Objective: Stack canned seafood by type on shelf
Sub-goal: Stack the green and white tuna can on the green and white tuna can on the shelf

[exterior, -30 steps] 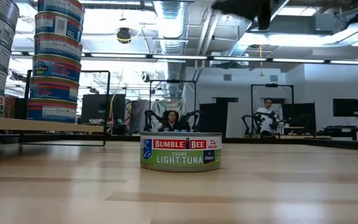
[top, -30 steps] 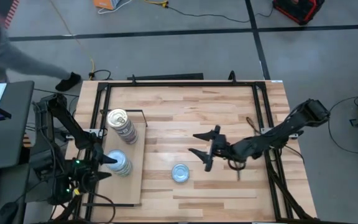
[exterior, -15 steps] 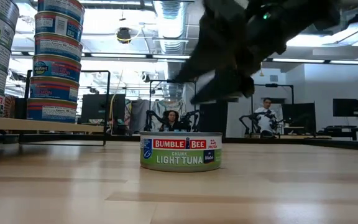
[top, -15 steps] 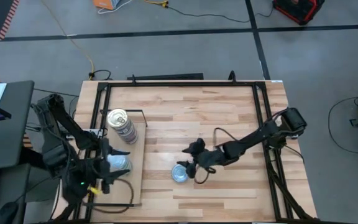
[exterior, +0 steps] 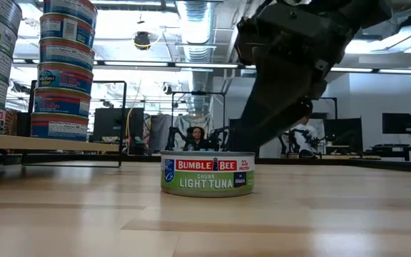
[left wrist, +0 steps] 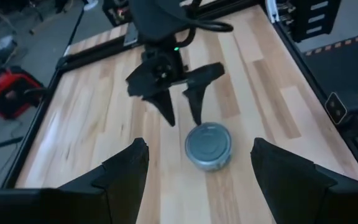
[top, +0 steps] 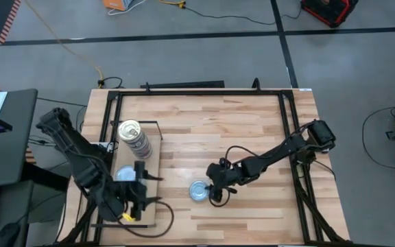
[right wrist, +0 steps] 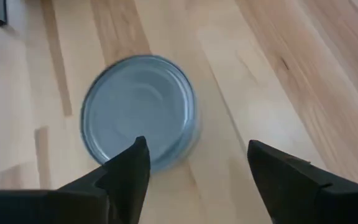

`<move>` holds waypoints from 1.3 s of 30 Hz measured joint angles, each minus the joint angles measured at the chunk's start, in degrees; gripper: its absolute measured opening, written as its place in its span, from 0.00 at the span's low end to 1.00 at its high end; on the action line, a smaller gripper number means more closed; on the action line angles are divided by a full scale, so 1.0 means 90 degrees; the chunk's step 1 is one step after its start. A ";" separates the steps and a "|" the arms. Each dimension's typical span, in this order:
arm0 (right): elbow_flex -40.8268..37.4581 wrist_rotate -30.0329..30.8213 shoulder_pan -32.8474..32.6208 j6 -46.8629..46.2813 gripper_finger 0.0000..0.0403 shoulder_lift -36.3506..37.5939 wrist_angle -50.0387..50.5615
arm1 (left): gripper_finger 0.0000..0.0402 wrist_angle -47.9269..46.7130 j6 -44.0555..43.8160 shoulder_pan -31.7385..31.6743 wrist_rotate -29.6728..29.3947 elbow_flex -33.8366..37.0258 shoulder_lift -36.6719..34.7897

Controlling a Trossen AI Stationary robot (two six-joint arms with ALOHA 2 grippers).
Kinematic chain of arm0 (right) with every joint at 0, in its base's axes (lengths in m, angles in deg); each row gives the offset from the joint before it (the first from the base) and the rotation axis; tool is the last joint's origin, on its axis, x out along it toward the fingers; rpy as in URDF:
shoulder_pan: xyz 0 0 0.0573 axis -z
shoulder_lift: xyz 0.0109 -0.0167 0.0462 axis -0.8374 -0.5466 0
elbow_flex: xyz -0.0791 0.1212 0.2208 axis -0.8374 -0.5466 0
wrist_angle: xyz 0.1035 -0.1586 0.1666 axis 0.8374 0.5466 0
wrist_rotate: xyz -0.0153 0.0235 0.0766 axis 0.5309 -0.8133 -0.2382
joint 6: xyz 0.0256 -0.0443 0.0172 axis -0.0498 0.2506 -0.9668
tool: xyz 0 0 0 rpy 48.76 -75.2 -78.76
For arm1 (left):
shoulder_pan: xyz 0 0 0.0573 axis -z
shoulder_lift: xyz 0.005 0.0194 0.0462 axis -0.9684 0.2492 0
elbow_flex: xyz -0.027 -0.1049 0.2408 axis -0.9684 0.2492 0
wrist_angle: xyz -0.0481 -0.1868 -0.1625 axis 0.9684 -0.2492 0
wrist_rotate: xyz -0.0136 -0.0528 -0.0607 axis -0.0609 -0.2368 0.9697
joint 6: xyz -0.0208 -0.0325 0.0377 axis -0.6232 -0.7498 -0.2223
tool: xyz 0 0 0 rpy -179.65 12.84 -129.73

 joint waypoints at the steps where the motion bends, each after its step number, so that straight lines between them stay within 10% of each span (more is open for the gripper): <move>1: 0.0000 0.0000 0.0000 0.0000 0.71 0.0000 0.0025 | 0.68 0.0120 0.0095 0.0007 -0.0011 0.0002 0.0070; 22: 0.0026 0.0329 -0.0380 -0.0778 0.55 -0.0400 0.0543 | 0.68 0.0066 -0.0229 0.0749 -0.0895 0.0002 0.0244; 39: -0.0469 0.1865 -0.1203 -0.1411 0.44 -0.0526 0.0791 | 0.68 -0.0146 -0.0517 0.0770 -0.0784 0.0002 0.0244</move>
